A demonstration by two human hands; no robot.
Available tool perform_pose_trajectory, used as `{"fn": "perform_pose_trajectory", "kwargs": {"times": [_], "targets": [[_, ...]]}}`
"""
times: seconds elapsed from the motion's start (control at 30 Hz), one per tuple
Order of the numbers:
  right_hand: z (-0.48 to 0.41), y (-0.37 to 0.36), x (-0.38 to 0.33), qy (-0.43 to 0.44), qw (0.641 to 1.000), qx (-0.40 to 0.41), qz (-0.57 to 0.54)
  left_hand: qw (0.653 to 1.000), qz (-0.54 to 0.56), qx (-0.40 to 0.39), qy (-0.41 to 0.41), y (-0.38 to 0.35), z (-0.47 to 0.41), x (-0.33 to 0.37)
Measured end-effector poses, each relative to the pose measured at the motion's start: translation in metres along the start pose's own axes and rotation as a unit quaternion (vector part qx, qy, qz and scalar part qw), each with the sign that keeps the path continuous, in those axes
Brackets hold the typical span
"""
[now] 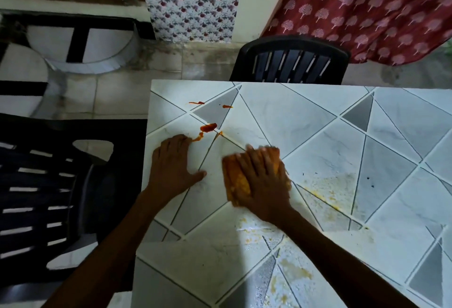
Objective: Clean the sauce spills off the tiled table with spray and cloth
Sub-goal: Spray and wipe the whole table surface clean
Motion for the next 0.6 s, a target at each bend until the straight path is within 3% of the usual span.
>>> {"fn": "perform_pose_trajectory", "kwargs": {"times": [0.13, 0.37, 0.47, 0.6], "targets": [[-0.014, 0.003, 0.018, -0.025, 1.0, 0.006, 0.007, 0.999, -0.021, 0.009, 0.023, 0.006, 0.0, -0.024], [-0.208, -0.003, 0.015, -0.174, 0.984, -0.016, -0.022, 0.999, 0.011, 0.025, 0.047, -0.002, 0.009, -0.034], [-0.228, -0.002, 0.012, -0.172, 0.984, -0.031, -0.015, 0.999, 0.014, 0.023, 0.044, 0.0, 0.007, -0.033], [-0.162, -0.006, -0.01, -0.106, 0.994, -0.022, -0.019, 0.999, 0.021, 0.008, 0.049, 0.0, 0.009, -0.033]]}}
Point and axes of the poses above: each hand's wrist, its own z-axis away from the middle knuckle, its own y-axis out of the back of the hand, x = y × z, the point moved 8 cm from there along -z, towards the middle knuckle, and after that the axes turned 7 degrees about x, right-handed, at the moved point
